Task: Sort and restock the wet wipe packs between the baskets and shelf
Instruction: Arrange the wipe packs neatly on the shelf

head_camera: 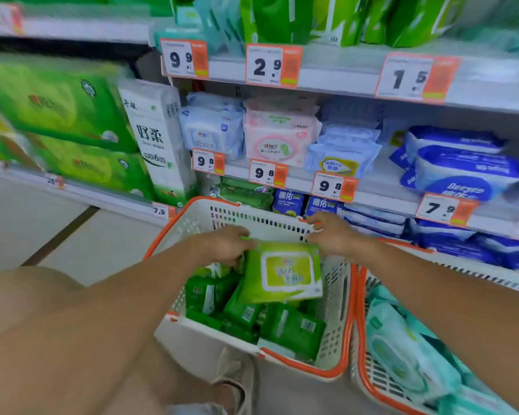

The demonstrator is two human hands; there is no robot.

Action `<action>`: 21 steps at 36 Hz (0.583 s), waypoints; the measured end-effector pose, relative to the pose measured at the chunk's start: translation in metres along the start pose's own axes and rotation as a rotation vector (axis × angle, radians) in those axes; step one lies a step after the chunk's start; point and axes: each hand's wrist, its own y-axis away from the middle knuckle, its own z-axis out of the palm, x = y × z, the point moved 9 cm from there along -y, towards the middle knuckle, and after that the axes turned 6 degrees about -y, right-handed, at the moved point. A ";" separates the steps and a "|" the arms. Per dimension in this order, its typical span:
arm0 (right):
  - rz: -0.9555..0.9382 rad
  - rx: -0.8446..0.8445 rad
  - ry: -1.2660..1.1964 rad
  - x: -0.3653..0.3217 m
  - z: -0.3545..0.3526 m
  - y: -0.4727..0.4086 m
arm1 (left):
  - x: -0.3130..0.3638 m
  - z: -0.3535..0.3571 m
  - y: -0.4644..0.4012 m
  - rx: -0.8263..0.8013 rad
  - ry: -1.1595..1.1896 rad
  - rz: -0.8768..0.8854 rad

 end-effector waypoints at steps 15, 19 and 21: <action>-0.633 0.987 0.323 -0.136 -0.348 0.103 | 0.432 -0.026 0.102 0.638 -0.393 1.201; -0.082 0.978 0.391 -0.076 -0.427 0.083 | 0.472 0.004 0.053 0.559 -0.952 0.913; 0.119 0.863 0.453 -0.051 -0.449 0.072 | 0.471 0.017 0.033 0.449 -1.094 0.785</action>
